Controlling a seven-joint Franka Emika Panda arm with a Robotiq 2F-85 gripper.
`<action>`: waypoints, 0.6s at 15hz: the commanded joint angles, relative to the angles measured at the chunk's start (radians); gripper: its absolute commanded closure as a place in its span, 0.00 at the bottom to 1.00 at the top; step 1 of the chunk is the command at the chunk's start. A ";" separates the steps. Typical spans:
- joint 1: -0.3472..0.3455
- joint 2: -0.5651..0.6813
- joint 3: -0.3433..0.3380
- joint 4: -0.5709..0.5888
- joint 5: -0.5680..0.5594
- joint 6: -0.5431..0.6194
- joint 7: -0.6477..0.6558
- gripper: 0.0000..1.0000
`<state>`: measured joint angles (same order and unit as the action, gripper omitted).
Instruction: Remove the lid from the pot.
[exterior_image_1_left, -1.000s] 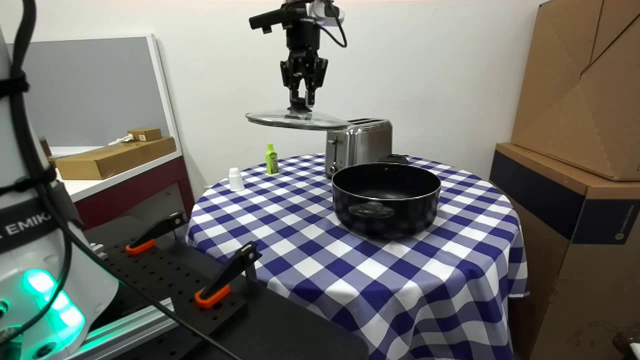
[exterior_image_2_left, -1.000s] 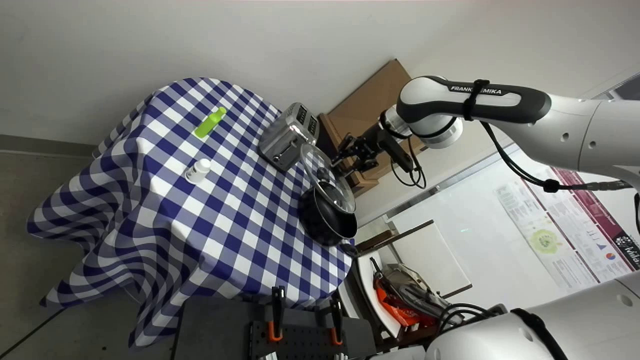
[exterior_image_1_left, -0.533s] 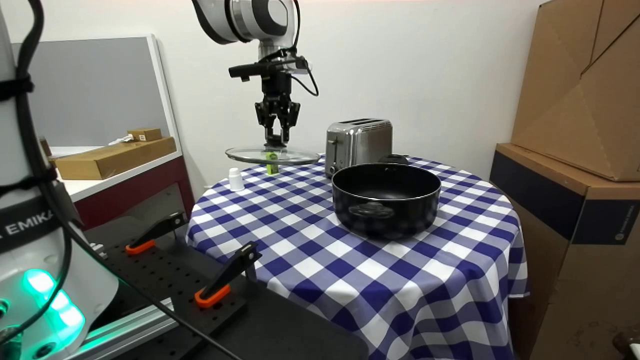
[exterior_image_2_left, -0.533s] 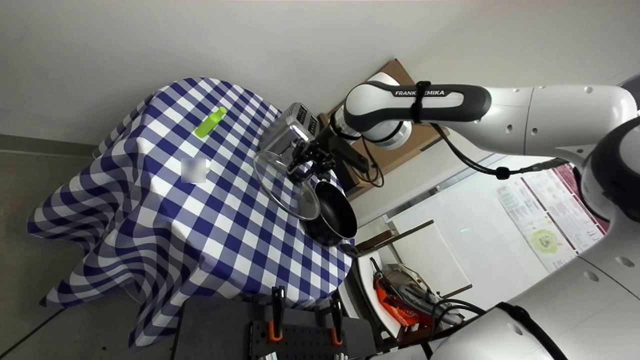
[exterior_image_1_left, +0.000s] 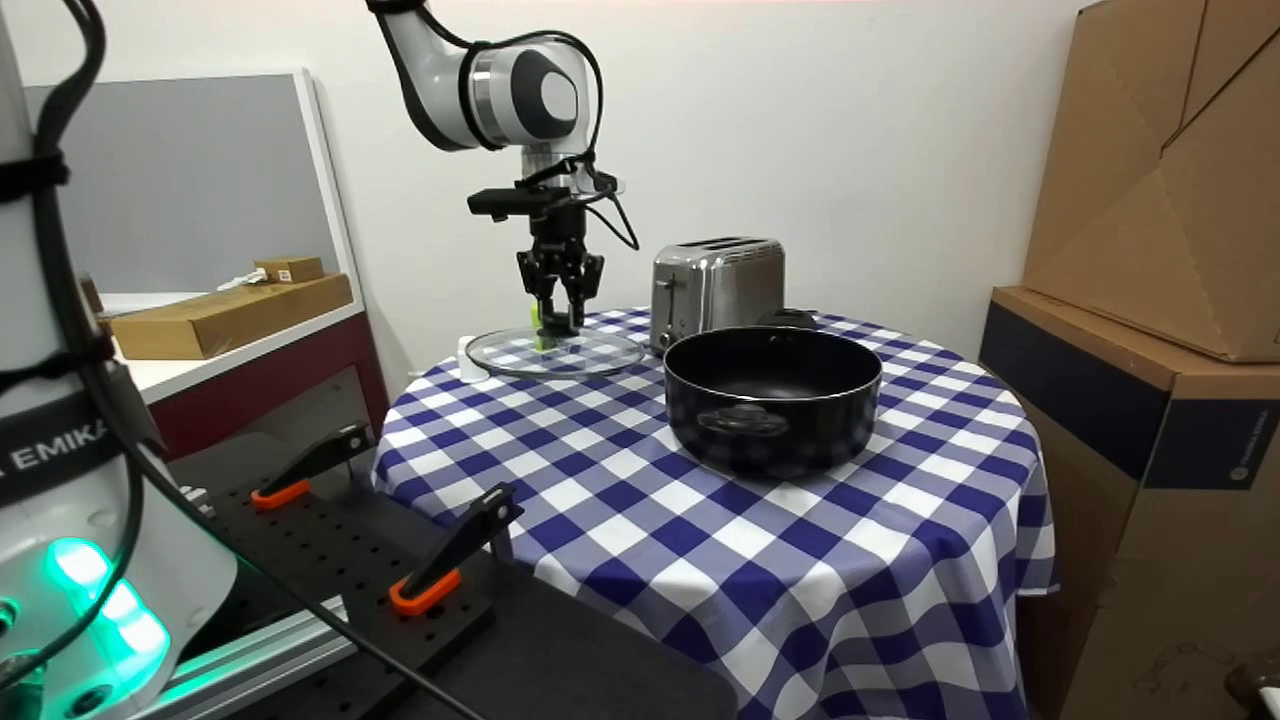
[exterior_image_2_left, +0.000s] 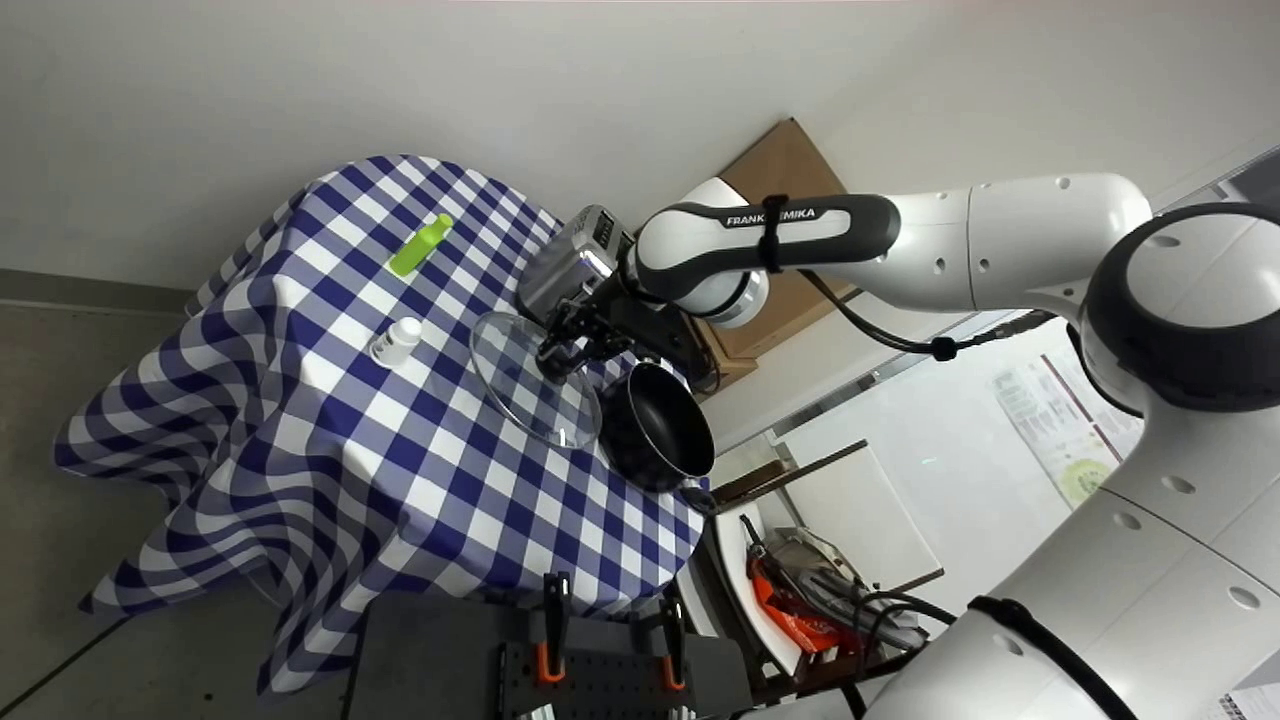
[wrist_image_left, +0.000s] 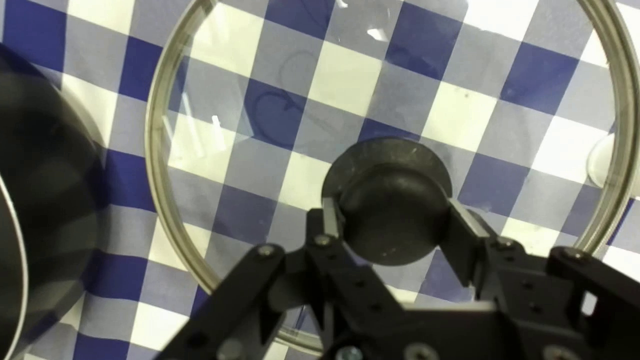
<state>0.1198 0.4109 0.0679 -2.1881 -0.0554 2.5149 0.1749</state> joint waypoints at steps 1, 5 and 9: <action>0.030 0.030 -0.035 -0.008 -0.048 0.046 0.014 0.74; 0.043 0.075 -0.060 -0.019 -0.074 0.072 0.017 0.74; 0.045 0.099 -0.063 -0.021 -0.065 0.086 0.009 0.74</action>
<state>0.1455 0.5141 0.0219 -2.2029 -0.1048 2.5786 0.1750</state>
